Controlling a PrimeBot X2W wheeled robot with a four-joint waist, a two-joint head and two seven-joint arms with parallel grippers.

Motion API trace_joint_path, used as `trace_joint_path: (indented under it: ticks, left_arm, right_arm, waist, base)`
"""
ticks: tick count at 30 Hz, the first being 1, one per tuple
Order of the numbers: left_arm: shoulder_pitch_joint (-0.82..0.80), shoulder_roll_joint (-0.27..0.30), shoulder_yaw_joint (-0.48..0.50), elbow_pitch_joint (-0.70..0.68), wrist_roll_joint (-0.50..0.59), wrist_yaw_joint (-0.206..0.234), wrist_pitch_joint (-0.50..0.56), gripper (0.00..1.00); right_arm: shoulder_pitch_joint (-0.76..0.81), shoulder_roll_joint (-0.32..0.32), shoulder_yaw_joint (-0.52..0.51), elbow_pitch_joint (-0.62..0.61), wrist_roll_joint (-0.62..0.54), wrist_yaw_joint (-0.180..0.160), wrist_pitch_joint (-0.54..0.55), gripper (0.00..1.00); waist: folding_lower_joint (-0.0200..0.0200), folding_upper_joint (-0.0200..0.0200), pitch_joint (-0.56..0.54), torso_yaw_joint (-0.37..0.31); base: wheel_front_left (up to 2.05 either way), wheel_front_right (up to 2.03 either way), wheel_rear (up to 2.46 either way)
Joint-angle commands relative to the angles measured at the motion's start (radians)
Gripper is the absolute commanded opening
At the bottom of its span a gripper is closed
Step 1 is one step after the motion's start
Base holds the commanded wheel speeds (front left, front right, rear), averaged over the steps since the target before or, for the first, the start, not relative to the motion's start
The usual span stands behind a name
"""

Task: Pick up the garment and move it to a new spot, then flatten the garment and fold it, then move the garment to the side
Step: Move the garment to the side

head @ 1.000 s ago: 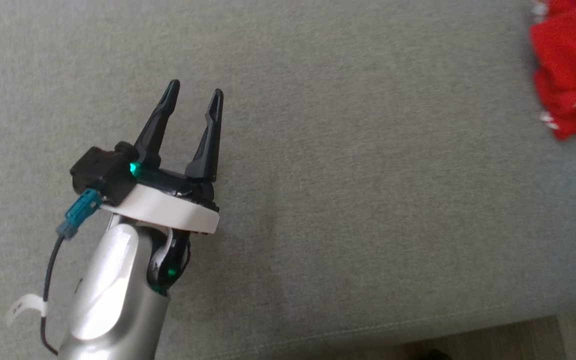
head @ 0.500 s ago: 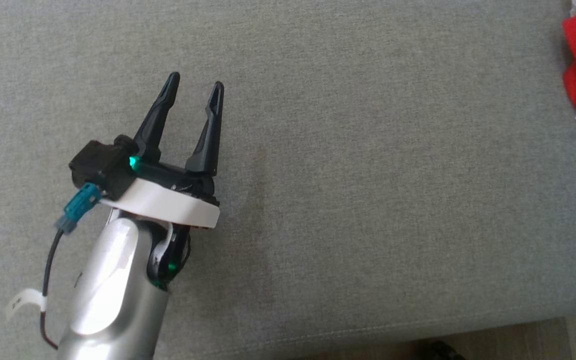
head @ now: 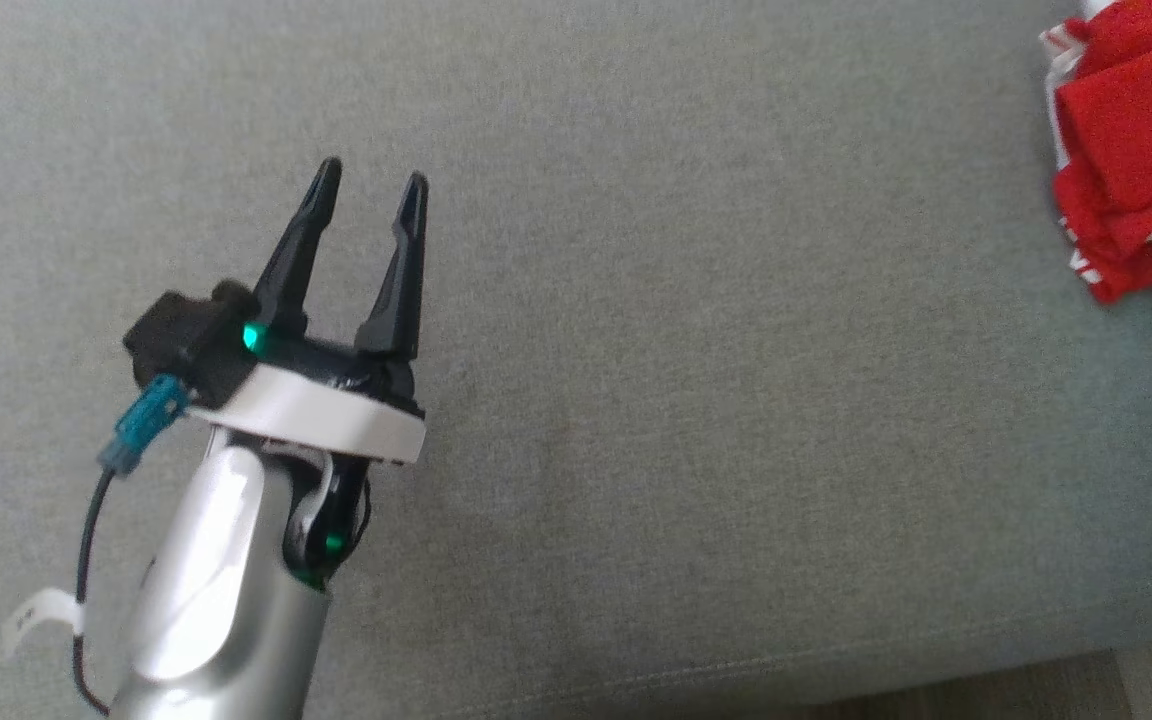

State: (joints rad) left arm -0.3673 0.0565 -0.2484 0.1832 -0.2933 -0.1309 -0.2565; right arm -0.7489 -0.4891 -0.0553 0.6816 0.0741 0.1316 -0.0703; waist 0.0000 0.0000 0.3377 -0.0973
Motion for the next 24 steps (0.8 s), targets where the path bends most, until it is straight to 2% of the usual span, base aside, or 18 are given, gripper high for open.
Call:
trace_joint_path:
  ticks: [1, 9, 14, 20, 24]
  left_arm:
    - [0.007, 0.009, 0.034, -0.034, -0.004, 0.000, -0.005, 1.00]
    - [0.074, 0.003, 0.074, -0.049, -0.013, 0.000, -0.005, 1.00]
    - [0.129, -0.001, 0.092, -0.058, -0.014, 0.000, -0.005, 1.00]
    - [0.212, -0.004, 0.096, -0.057, 0.003, 0.000, -0.005, 1.00]
    - [0.258, -0.006, 0.114, -0.065, -0.004, 0.000, -0.005, 1.00]
  right_arm:
    - [0.026, -0.005, 0.016, -0.050, 0.014, -0.001, 0.001, 1.00]
    - [0.171, 0.130, 0.047, -0.286, 0.123, -0.001, -0.010, 1.00]
    - [0.295, 0.230, 0.053, -0.407, 0.140, -0.001, -0.041, 1.00]
    - [0.448, 0.348, 0.059, -0.460, 0.099, -0.001, -0.109, 1.00]
    - [0.531, 0.402, 0.058, -0.461, 0.065, -0.001, -0.157, 1.00]
  waist:
    - [0.0000, 0.0000, -0.045, -0.003]
    - [0.0000, 0.0000, -0.157, 0.009]
    - [0.0000, 0.0000, -0.214, 0.017]
    - [0.0000, 0.0000, -0.265, 0.024]
    - [0.0000, 0.0000, -0.287, 0.033]
  base:
    - [0.00, 0.00, 0.00]
    - [0.00, 0.00, 0.00]
    - [0.00, 0.00, 0.00]
    - [0.00, 0.00, 0.00]
    - [0.00, 0.00, 0.00]
